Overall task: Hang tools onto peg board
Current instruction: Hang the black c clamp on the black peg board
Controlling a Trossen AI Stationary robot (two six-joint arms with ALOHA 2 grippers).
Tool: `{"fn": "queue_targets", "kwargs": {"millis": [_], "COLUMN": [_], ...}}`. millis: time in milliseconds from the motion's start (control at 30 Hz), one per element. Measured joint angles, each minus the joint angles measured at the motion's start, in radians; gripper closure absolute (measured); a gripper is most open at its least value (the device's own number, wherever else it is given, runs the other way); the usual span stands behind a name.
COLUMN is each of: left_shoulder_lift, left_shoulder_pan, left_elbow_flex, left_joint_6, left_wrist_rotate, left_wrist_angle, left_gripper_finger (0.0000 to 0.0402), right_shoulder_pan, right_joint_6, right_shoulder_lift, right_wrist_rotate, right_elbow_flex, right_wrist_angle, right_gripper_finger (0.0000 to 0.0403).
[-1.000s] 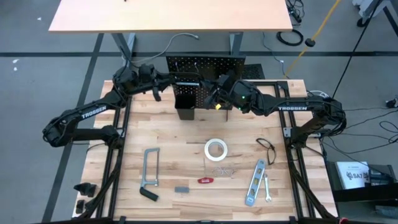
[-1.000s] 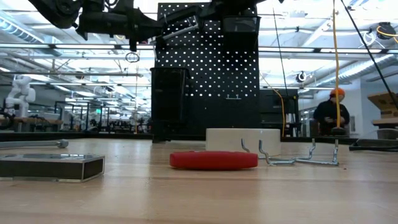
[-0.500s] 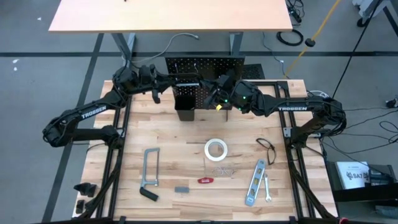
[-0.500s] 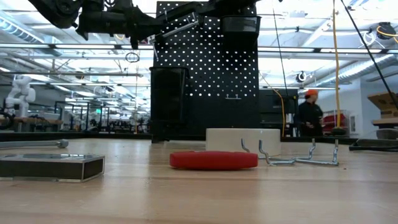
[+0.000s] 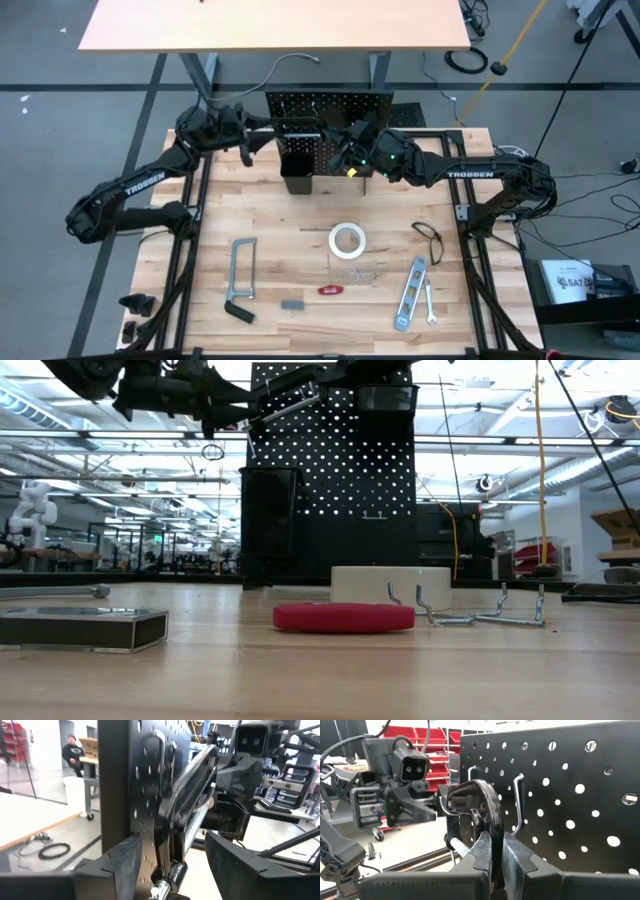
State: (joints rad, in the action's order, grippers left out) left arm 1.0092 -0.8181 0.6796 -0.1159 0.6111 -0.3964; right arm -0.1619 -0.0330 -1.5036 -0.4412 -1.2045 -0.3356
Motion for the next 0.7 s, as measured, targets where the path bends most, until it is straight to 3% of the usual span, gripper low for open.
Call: {"fn": "queue_targets", "kwargs": {"millis": [700], "left_shoulder_lift": [-0.111], "left_shoulder_pan": [-0.040], "left_elbow_flex": [0.000], "left_joint_6": [0.020], "left_wrist_rotate": [-0.032], "left_wrist_angle": [0.133], "left_gripper_finger": [0.0178], "right_shoulder_pan": [-0.011], "right_joint_6": [-0.022], "right_shoulder_lift": [0.000], "right_wrist_rotate": [-0.051], "right_elbow_flex": [0.001], "right_wrist_angle": [-0.036], "right_gripper_finger": [0.0391]}}
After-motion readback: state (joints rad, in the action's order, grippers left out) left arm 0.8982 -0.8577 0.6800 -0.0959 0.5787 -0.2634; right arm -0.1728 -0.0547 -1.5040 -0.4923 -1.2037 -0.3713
